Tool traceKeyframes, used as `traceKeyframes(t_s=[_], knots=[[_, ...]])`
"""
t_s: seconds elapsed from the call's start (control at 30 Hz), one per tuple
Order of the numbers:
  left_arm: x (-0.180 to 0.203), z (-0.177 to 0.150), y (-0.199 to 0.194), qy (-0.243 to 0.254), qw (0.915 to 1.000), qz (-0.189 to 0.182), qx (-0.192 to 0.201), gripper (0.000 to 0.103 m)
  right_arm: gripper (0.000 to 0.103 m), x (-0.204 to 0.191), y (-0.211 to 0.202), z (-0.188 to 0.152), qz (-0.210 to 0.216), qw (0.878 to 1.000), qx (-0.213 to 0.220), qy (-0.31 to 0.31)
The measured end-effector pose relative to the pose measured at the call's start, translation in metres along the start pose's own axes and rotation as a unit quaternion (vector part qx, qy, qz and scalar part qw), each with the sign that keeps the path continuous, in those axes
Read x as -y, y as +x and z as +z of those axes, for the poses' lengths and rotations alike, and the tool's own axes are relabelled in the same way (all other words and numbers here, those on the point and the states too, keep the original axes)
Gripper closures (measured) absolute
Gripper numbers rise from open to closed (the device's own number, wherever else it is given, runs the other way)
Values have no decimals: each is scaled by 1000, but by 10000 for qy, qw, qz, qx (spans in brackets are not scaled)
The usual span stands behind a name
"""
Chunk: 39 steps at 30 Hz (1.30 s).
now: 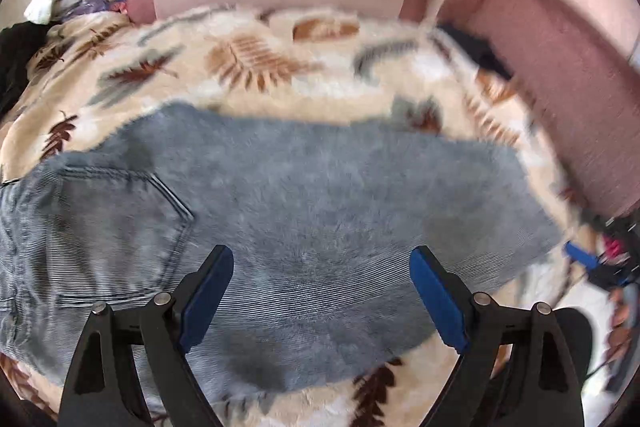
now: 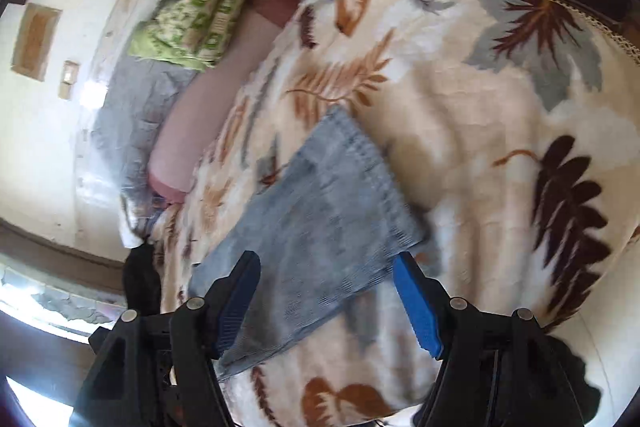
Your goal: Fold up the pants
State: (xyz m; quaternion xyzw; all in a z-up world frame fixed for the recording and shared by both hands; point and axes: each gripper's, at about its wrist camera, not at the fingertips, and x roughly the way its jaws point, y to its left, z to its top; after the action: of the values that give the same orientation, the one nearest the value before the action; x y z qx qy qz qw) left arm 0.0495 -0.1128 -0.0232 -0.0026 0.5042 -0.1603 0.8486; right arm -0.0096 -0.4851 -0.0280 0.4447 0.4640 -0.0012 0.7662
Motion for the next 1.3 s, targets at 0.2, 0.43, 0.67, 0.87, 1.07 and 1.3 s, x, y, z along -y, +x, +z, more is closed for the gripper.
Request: traceKeyframes(t_s=[0.2, 0.43, 0.67, 0.87, 1.07, 1.3], knots=[[6, -21, 28, 413, 9959, 688, -412, 12, 48, 4, 32, 3, -340, 9992, -197, -58], [7, -26, 25, 567, 9957, 648, -344, 11, 90, 10, 7, 13, -669, 9967, -120, -437], [5, -24, 29, 602, 9958, 597, -342, 10, 23, 38, -20, -12, 58, 9967, 357, 720], [5, -25, 28, 607, 9961, 558, -321, 10, 29, 39, 9, -12, 308, 9941, 169, 1028], [5, -26, 28, 629, 9961, 542, -304, 9, 53, 30, 22, -2, -45, 9947, 254, 1000], [4, -27, 27, 667, 9961, 497, -301, 9, 79, -5, 6, -1, -595, 9959, 661, -189]])
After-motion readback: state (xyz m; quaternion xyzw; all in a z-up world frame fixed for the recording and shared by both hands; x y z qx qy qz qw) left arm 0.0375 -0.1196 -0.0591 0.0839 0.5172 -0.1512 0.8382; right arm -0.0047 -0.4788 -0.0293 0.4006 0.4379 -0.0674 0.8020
